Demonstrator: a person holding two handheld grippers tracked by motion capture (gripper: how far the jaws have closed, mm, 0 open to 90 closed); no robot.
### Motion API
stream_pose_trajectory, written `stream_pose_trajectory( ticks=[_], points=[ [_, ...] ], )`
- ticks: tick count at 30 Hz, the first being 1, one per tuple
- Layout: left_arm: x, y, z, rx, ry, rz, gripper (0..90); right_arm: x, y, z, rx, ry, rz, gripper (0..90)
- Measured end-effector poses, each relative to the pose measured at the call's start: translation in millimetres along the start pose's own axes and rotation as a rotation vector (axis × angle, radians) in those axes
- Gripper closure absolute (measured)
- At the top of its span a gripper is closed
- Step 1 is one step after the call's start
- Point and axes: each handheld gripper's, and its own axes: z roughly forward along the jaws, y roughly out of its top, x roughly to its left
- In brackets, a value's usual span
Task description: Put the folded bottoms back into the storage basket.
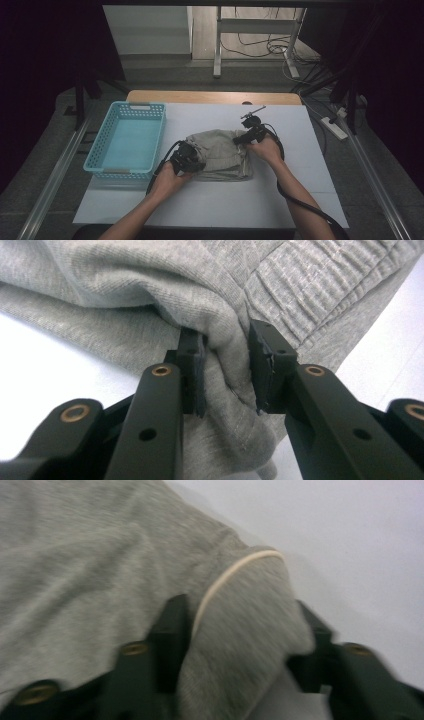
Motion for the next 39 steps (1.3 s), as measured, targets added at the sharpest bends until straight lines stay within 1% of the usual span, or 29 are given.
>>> stream_pose_trajectory(
  ticks=[1, 2, 3, 5, 6, 7, 8, 10, 11, 12, 14, 17, 22, 30, 37, 39],
  points=[
    [0.4, -0.5, 0.1, -0.004, -0.003, 0.001, 68.6, 1.8, 0.4, -1.2, -0.008, -0.005, -0.013, 62.2],
    [0.7, -0.8, 0.1, -0.006, -0.005, 0.001, 68.7, 3.7, 1.3, -3.3, -0.002, -0.013, -0.029, 64.5],
    [1.4, -1.0, 0.0, -0.008, -0.012, -0.009, 69.0, 5.1, 1.9, -4.2, 0.0, -0.02, -0.045, 66.0],
    [3.2, -1.2, 0.0, -0.01, -0.027, -0.042, 70.7, 9.9, 2.7, -6.0, 0.005, -0.047, -0.086, 67.6],
    [4.3, -0.5, -0.1, -0.006, -0.037, -0.072, 71.3, 12.0, 2.8, -6.2, 0.001, -0.058, -0.102, 67.9],
    [5.2, 0.3, -0.5, 0.0, -0.044, -0.088, 71.9, 13.9, 3.1, -6.8, 0.003, -0.069, -0.118, 68.2],
    [5.3, 0.7, -0.6, 0.002, -0.045, -0.091, 72.2, 15.7, 3.9, -7.7, 0.006, -0.078, -0.123, 68.5],
    [4.2, 1.6, -1.3, 0.003, -0.038, -0.079, 72.5, 18.0, 5.1, -10.0, 0.007, -0.084, -0.139, 68.7],
    [3.9, 2.2, -1.9, 0.007, -0.036, -0.077, 72.8, 19.8, 5.6, -12.0, -0.002, -0.088, -0.145, 68.8],
    [4.1, 3.0, -2.9, 0.008, -0.039, -0.082, 73.1, 20.4, 6.1, -14.1, -0.004, -0.088, -0.151, 68.8],
    [4.3, 4.4, -6.0, -0.001, -0.042, -0.098, 74.2, 21.5, 6.9, -18.8, -0.02, -0.083, -0.142, 68.8],
    [3.1, 6.4, -13.4, -0.024, -0.043, -0.103, 75.8, 23.0, 8.0, -27.8, -0.049, -0.065, -0.127, 68.8],
    [-2.0, 9.9, -27.5, -0.054, -0.024, -0.085, 76.5, 26.0, 9.4, -36.5, -0.076, -0.051, -0.136, 68.9],
    [-1.5, 10.2, -50.0, -0.1, -0.013, -0.088, 77.0, 32.5, 13.9, -51.3, -0.13, -0.014, -0.133, 69.0],
    [-4.0, 9.8, -64.8, -0.121, 0.001, -0.061, 76.9, 38.7, 19.1, -66.2, -0.182, 0.008, -0.142, 69.0],
    [-4.0, 9.0, -69.8, -0.127, 0.002, -0.055, 77.0, 40.4, 20.2, -68.9, -0.189, 0.011, -0.146, 69.0]
  ],
)
